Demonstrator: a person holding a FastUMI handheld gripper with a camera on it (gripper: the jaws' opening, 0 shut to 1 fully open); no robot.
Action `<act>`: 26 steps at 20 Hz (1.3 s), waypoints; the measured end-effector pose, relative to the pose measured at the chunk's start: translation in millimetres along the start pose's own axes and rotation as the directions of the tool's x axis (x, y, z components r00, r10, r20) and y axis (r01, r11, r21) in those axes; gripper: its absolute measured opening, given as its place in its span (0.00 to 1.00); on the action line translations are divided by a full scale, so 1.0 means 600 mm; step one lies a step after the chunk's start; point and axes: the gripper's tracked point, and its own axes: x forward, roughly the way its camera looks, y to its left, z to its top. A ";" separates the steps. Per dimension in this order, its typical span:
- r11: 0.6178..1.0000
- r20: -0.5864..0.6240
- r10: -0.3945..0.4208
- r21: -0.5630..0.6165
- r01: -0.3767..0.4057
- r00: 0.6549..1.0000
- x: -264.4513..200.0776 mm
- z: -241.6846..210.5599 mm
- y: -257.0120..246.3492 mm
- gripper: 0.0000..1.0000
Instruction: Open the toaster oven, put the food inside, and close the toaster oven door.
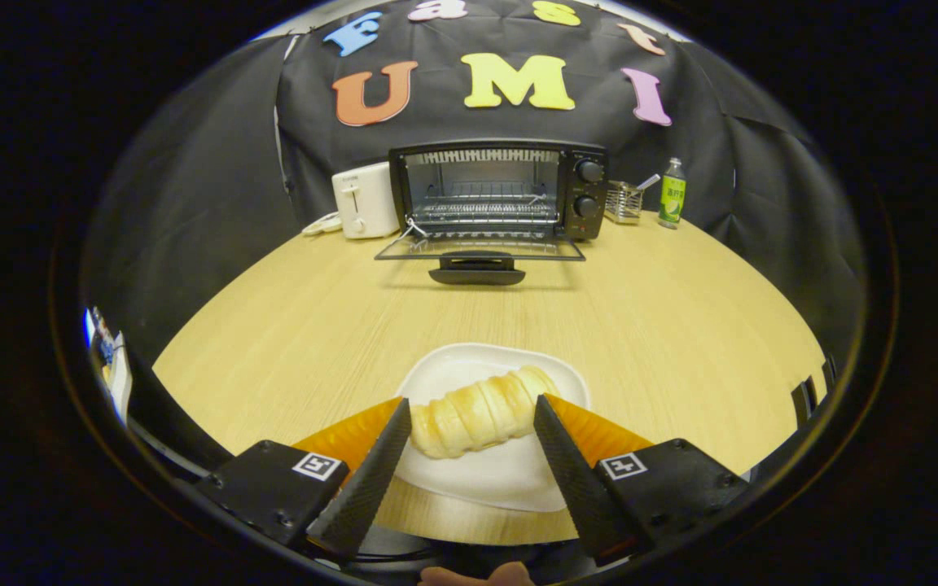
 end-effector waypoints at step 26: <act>0.996 0.056 0.070 0.056 -0.073 0.996 0.010 0.024 0.002 0.21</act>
